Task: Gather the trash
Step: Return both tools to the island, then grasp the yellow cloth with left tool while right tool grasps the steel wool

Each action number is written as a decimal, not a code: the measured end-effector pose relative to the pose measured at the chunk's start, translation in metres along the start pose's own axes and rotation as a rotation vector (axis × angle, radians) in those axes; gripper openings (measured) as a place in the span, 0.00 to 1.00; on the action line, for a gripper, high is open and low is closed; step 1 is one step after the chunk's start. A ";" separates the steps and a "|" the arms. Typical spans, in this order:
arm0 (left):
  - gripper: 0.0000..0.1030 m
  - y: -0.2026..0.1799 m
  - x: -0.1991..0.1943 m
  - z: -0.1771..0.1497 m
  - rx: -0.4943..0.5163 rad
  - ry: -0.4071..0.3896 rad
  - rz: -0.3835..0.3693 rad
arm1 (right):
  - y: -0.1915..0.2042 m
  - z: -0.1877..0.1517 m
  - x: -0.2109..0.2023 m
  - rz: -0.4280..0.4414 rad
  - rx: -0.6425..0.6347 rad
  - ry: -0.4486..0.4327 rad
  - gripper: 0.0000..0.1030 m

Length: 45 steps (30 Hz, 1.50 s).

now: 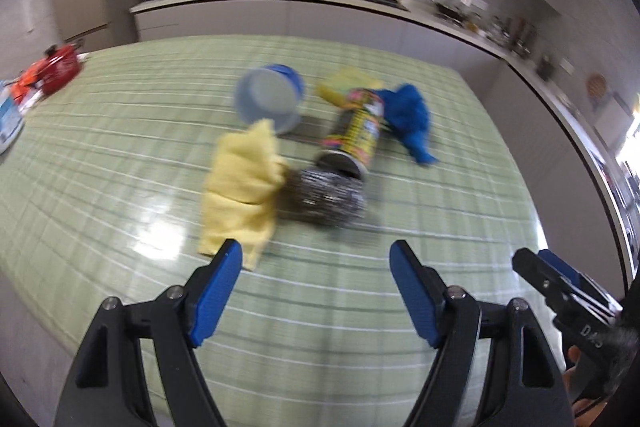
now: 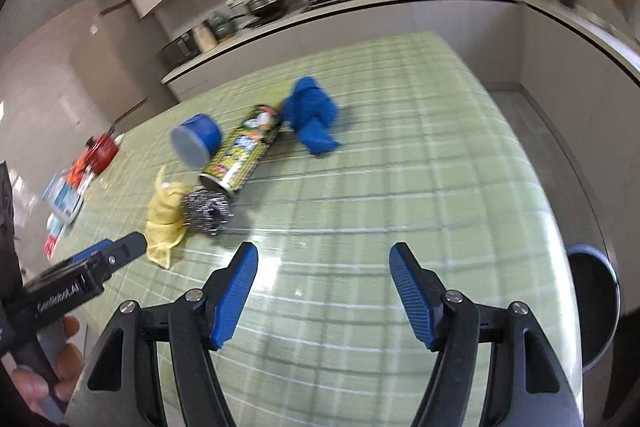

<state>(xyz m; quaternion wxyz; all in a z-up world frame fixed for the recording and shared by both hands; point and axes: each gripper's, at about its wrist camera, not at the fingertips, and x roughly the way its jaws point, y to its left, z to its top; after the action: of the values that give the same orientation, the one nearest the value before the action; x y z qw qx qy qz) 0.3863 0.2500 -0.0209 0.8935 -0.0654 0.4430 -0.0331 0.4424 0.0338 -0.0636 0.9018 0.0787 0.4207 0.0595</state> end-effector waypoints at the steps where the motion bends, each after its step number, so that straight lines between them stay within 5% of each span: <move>1: 0.75 0.010 0.000 0.001 -0.019 -0.002 0.016 | 0.004 0.003 0.002 0.010 -0.018 -0.001 0.69; 8: 0.75 0.036 0.005 0.002 -0.059 0.017 0.105 | 0.018 0.009 0.020 0.102 -0.058 0.013 0.70; 14: 0.75 0.049 0.017 0.006 -0.066 0.048 0.071 | 0.030 0.012 0.029 0.118 -0.051 0.022 0.70; 30: 0.75 0.069 0.106 0.046 0.139 0.140 -0.050 | 0.086 0.014 0.087 0.015 0.055 0.060 0.71; 45: 0.74 0.128 0.099 0.045 0.148 0.124 -0.102 | 0.119 0.021 0.140 -0.023 0.070 0.091 0.71</move>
<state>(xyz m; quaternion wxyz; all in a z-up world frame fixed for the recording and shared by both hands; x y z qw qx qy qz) 0.4816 0.3691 -0.0906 0.8639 -0.0194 0.4900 -0.1153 0.5427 0.1733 -0.1323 0.8790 0.1025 0.4641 0.0378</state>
